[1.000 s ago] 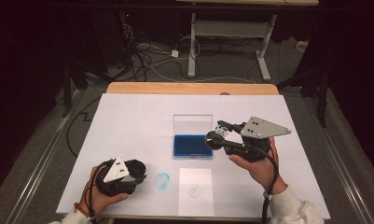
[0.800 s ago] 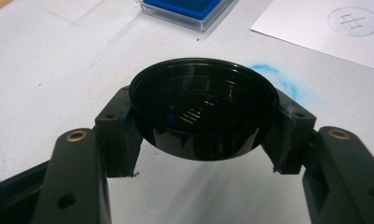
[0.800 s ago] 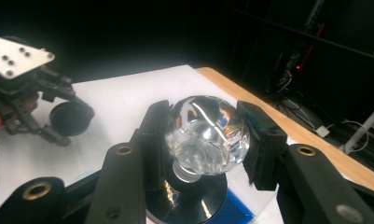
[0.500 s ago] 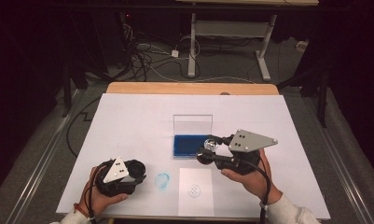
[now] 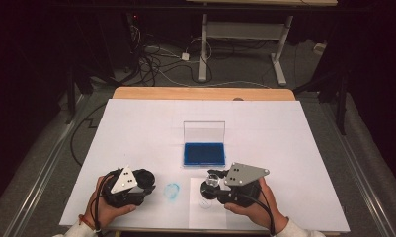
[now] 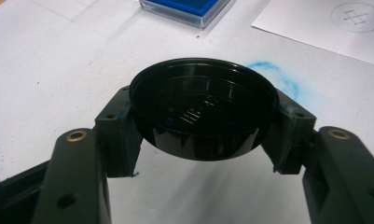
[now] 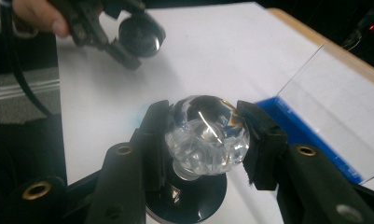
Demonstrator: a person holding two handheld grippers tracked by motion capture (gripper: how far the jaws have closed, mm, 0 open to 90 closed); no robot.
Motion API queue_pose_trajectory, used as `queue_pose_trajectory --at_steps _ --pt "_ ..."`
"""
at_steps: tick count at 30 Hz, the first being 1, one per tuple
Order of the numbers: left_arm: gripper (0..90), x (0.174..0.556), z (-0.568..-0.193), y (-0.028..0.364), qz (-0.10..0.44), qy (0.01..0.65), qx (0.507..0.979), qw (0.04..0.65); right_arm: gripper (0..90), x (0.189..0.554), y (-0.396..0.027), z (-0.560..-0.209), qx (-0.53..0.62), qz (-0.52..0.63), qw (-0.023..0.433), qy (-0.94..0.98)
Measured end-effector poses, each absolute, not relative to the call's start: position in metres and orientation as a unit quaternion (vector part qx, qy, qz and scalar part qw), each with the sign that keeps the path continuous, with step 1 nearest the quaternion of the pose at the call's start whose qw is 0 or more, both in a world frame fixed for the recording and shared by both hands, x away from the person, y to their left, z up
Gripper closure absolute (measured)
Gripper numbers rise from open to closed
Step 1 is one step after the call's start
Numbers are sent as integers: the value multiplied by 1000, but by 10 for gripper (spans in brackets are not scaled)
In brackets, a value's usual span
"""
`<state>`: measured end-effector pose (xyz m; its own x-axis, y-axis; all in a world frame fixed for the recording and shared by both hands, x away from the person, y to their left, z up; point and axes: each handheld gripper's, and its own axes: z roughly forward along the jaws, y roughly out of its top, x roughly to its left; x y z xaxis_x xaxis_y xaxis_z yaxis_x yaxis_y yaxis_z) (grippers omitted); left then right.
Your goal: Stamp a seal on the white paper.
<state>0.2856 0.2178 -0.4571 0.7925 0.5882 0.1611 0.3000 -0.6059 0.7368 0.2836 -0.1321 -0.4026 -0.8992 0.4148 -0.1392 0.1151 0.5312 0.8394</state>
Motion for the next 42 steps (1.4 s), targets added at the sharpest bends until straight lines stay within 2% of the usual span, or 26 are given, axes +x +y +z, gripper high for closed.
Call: queue_pose_trajectory --at_steps 14,42 --pt "370 286 -457 217 198 251 875 363 574 282 -115 -442 141 420 143 885" --pt "370 285 -458 217 196 252 876 362 575 279 -116 -456 136 398 149 895"
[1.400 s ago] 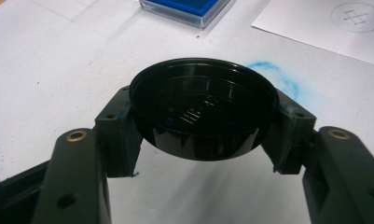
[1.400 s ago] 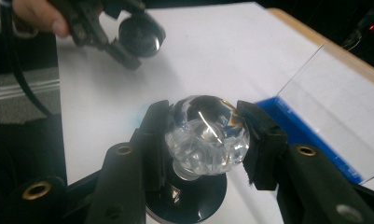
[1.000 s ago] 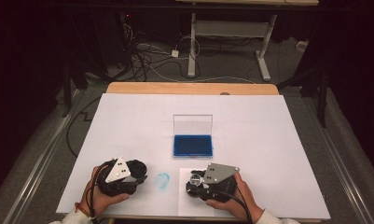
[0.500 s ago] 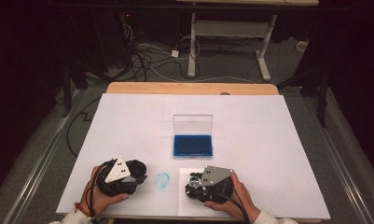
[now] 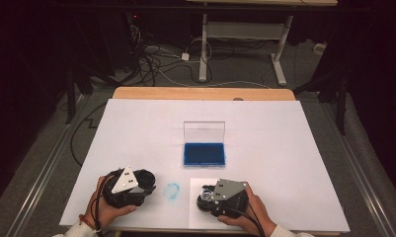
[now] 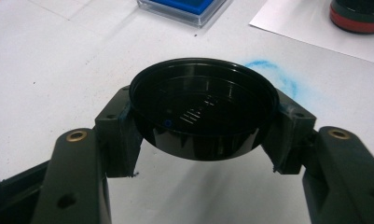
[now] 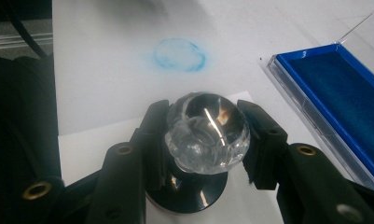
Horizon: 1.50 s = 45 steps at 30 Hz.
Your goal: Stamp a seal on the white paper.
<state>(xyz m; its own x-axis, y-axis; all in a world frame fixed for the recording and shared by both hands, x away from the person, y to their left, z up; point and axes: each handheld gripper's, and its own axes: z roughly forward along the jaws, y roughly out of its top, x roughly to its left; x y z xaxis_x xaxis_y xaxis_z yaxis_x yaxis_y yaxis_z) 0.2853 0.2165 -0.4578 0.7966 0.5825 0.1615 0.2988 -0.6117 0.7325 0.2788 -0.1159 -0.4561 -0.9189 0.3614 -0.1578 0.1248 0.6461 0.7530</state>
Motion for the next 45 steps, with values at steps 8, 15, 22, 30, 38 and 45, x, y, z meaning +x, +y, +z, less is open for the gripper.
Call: queue_pose_trajectory --at_steps 8,15,22,30,38,45 --pt "370 285 -458 216 195 252 877 360 574 277 -113 -455 125 388 156 900" --pt "370 286 -459 215 195 250 878 358 574 275 -112 -455 120 383 161 902" --pt "370 285 -458 216 197 254 875 362 575 275 -111 -455 121 379 164 902" --pt "371 286 -458 216 197 254 876 359 575 274 -111 -454 115 376 170 904" --pt "371 286 -459 216 196 255 876 359 575 274 -110 -454 114 373 170 905" --pt "371 286 -459 215 196 254 877 358 575 274 -110 -454 114 372 169 905"
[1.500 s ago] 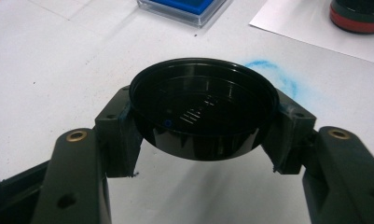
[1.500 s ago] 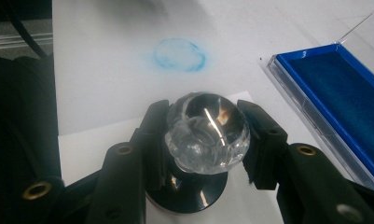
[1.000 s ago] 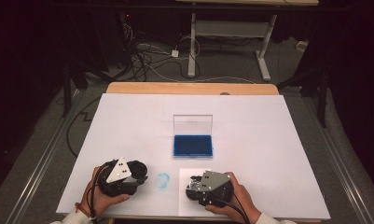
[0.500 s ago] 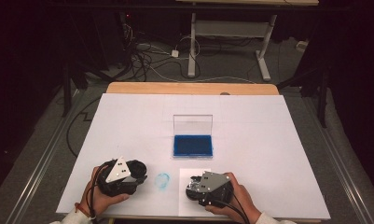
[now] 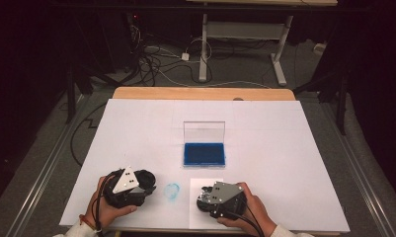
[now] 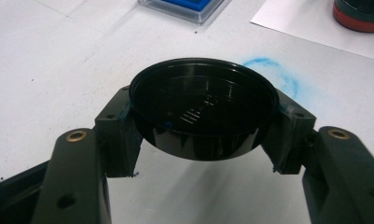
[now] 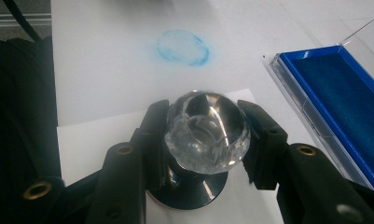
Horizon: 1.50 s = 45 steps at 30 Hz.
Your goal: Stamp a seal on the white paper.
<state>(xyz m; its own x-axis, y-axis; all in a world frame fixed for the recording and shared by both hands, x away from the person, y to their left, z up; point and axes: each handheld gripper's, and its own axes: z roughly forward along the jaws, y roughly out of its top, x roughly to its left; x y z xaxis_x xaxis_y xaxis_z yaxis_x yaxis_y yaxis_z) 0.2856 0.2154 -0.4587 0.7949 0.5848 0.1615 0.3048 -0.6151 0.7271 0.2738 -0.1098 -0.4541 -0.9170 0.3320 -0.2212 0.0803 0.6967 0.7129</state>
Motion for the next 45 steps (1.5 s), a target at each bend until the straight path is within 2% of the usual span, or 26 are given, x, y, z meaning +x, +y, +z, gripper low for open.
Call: queue_pose_trajectory --at_steps 45 --pt "370 285 -459 214 193 254 878 356 575 275 -110 -454 114 373 160 907"
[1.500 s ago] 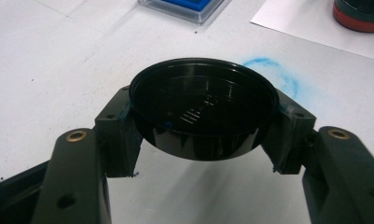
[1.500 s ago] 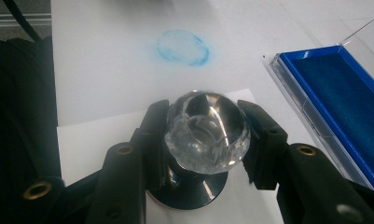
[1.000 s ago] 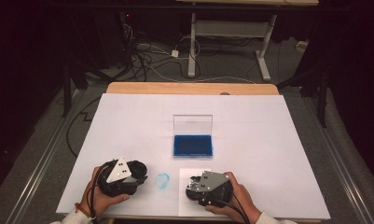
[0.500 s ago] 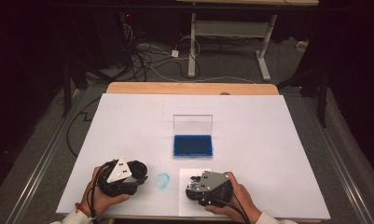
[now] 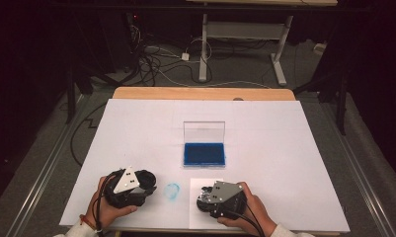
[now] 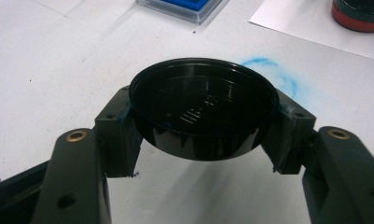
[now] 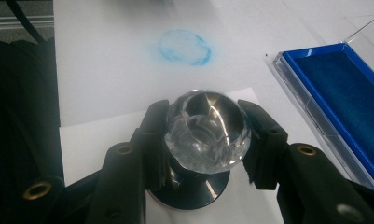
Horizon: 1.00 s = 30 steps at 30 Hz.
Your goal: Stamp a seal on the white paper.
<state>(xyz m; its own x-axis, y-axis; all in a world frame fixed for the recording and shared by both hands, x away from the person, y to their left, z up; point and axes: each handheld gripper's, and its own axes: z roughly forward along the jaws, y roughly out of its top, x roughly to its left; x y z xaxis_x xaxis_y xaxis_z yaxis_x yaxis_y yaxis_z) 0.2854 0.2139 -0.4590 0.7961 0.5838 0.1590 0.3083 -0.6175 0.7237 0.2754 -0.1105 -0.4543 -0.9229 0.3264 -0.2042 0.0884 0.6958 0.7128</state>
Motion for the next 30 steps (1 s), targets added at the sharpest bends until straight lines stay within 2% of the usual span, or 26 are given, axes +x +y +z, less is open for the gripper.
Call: queue_pose_trajectory --at_steps 22,30 --pt "370 286 -459 214 192 255 879 355 574 277 -111 -453 116 374 154 907" --pt "370 287 -459 215 193 255 879 355 574 287 -126 -437 154 418 137 885"
